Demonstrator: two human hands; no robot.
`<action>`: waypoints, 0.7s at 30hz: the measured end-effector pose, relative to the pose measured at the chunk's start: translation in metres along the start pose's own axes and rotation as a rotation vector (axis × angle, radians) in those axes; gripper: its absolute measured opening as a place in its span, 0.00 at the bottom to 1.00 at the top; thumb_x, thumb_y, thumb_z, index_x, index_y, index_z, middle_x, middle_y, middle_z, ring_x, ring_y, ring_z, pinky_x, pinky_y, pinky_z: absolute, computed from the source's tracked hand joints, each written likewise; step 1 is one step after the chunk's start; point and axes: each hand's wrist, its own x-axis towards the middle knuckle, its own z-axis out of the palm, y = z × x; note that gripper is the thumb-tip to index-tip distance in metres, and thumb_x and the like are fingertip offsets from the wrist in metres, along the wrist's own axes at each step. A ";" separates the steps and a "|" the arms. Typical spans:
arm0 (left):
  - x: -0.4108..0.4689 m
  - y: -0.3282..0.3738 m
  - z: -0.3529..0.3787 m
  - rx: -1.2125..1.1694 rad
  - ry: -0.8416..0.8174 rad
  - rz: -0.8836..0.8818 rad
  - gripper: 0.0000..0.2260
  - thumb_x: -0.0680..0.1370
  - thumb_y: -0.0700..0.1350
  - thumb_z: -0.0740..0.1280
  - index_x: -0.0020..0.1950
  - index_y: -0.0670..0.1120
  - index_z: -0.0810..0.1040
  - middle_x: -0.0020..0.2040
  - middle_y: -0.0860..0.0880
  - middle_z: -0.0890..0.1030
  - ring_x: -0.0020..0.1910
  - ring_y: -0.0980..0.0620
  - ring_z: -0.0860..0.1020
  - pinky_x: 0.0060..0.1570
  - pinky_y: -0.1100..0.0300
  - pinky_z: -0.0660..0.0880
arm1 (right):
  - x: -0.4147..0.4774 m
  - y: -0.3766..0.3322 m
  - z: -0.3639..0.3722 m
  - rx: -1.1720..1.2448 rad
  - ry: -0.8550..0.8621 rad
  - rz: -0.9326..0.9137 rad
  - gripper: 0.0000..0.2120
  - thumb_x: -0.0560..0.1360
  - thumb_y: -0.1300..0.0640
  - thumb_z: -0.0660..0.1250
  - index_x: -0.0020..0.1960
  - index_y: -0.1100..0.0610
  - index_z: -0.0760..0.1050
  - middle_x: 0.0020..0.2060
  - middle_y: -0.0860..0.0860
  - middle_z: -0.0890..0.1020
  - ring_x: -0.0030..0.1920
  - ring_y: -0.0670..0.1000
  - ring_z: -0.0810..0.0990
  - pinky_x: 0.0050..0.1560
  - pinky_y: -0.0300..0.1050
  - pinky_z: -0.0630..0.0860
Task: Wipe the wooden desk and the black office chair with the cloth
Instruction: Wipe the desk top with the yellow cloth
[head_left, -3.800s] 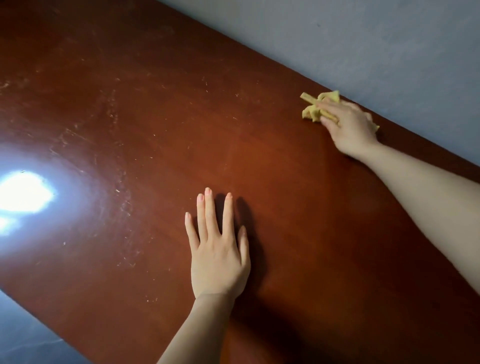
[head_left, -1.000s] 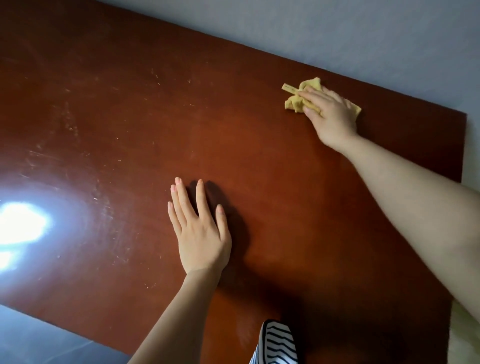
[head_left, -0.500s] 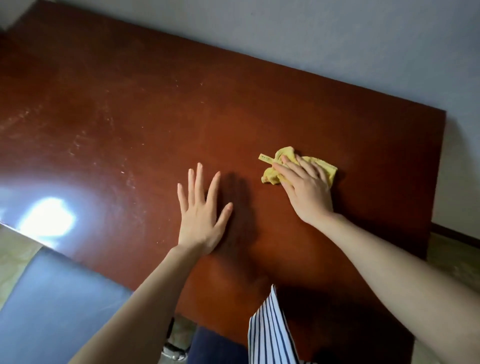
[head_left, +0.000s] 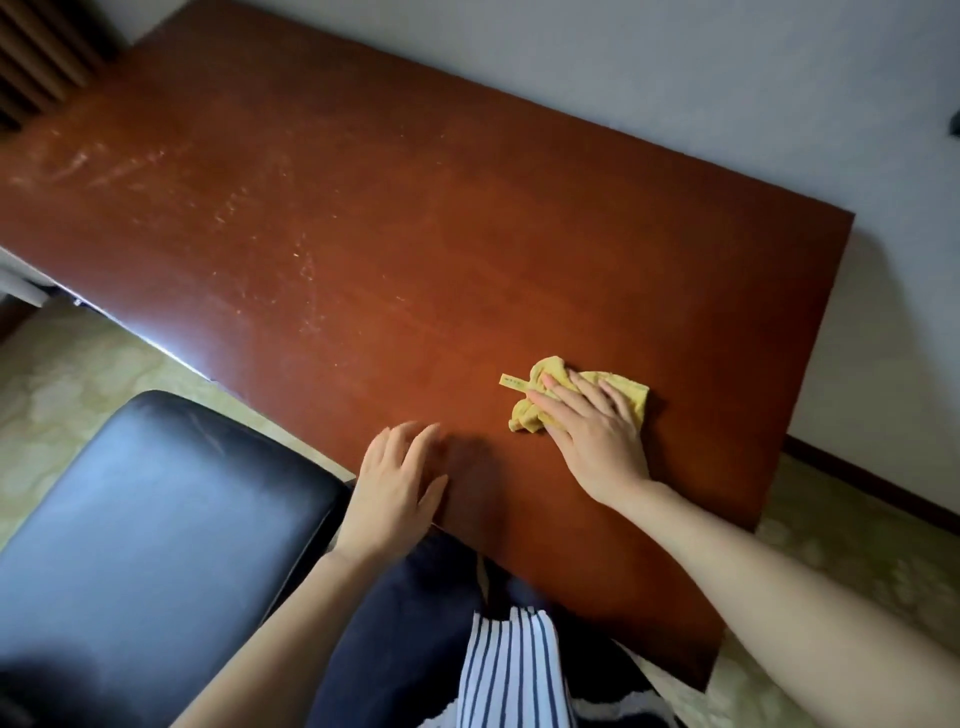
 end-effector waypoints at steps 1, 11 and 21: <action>-0.010 -0.001 -0.004 -0.014 0.047 -0.038 0.17 0.75 0.51 0.63 0.60 0.45 0.71 0.53 0.46 0.75 0.51 0.43 0.74 0.54 0.53 0.70 | -0.011 -0.005 0.001 0.007 -0.001 0.007 0.21 0.78 0.47 0.51 0.66 0.45 0.73 0.65 0.45 0.76 0.68 0.52 0.71 0.67 0.50 0.58; -0.050 -0.044 -0.037 0.050 0.005 -0.288 0.11 0.74 0.50 0.72 0.48 0.46 0.74 0.43 0.50 0.76 0.43 0.45 0.76 0.36 0.56 0.70 | -0.098 -0.039 0.013 0.079 0.016 -0.030 0.20 0.79 0.47 0.52 0.69 0.44 0.70 0.68 0.44 0.72 0.70 0.48 0.67 0.70 0.50 0.58; -0.034 -0.101 -0.060 0.219 -0.152 -0.216 0.38 0.76 0.54 0.68 0.77 0.44 0.52 0.78 0.39 0.44 0.77 0.40 0.47 0.73 0.47 0.48 | -0.104 -0.072 -0.004 0.151 0.190 0.454 0.25 0.68 0.54 0.75 0.63 0.53 0.75 0.58 0.54 0.77 0.59 0.59 0.73 0.58 0.54 0.69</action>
